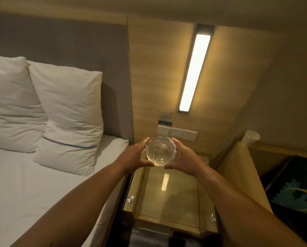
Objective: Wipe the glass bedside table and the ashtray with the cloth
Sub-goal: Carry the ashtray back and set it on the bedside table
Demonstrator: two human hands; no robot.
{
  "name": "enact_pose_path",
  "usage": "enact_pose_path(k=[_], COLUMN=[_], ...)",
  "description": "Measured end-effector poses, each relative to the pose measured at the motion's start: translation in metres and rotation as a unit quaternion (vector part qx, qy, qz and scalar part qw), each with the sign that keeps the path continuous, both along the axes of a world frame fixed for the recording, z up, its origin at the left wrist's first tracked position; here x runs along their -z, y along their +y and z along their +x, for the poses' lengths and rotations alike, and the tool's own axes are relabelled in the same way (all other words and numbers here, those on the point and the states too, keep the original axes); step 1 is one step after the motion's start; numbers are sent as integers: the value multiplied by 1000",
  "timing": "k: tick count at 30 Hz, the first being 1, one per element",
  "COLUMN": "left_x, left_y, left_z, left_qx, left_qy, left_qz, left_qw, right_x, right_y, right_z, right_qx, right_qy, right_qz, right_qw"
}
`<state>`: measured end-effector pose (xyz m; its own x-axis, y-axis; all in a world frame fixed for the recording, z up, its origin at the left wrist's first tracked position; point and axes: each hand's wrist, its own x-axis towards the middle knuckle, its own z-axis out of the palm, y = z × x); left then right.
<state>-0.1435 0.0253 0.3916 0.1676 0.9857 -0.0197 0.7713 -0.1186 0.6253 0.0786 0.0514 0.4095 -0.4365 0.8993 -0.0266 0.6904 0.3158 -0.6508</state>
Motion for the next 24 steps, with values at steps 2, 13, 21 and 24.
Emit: enact_pose_path(k=[2, 13, 21, 24], left_x=[8, 92, 213, 264], left_y=[24, 132, 212, 241], left_z=[-5, -39, -66, -75], left_qx=[-13, -58, -29, -16], left_qy=[8, -29, -60, -64], left_qz=[-10, -68, -96, -106], left_qw=[1000, 996, 993, 992], right_x=[6, 102, 226, 283], right_y=[30, 157, 229, 252], right_z=[-7, -51, -71, -77], right_qx=[-16, -45, -27, 1], right_qy=[6, -25, 3, 27], right_qz=[-11, -72, -103, -116], right_qw=[1000, 996, 994, 993])
